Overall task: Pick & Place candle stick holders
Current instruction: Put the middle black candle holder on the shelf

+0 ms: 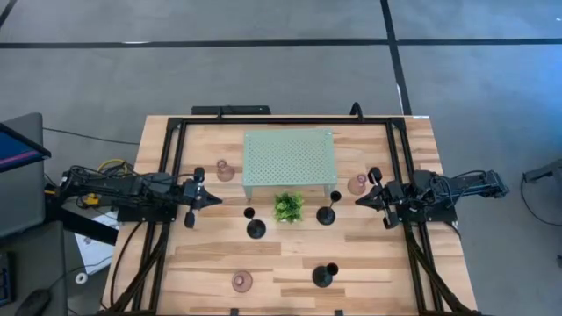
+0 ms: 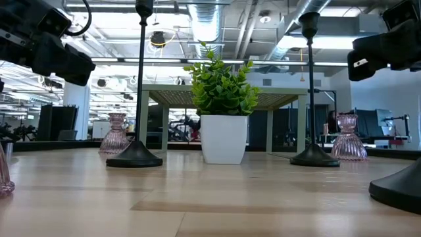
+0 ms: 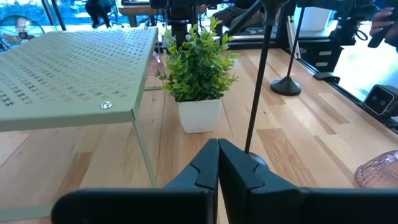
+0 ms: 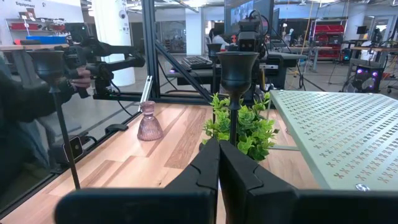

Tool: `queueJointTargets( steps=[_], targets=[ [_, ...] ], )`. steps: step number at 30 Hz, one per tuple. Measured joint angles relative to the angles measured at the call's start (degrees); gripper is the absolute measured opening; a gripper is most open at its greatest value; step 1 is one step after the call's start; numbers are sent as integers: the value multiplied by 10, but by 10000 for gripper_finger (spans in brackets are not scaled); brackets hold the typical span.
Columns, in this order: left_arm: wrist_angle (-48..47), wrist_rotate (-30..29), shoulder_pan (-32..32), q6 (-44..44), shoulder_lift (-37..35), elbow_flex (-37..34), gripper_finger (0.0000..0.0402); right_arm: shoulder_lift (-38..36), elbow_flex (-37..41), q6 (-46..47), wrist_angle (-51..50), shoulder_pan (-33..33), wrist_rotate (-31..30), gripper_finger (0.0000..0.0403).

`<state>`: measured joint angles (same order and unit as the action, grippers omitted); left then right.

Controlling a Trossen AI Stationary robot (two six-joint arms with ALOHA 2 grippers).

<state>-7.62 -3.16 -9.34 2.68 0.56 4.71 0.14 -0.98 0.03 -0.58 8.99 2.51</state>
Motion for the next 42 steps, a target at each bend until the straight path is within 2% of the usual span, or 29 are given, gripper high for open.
queueJointTargets(
  steps=[15,21,28,34,42],
  targets=[
    [23,0,0,-2,0,0,8,0,1,0,4,0,0,0],
    [86,6,0,-45,23,0,8,0,1,0,4,0,0,0],
    [171,41,0,-45,142,0,8,0,1,0,4,0,0,0],
    [255,134,0,-3,256,0,8,0,1,0,5,0,0,0],
    [415,137,0,1,386,0,8,0,1,0,5,0,-1,0]
  ],
)
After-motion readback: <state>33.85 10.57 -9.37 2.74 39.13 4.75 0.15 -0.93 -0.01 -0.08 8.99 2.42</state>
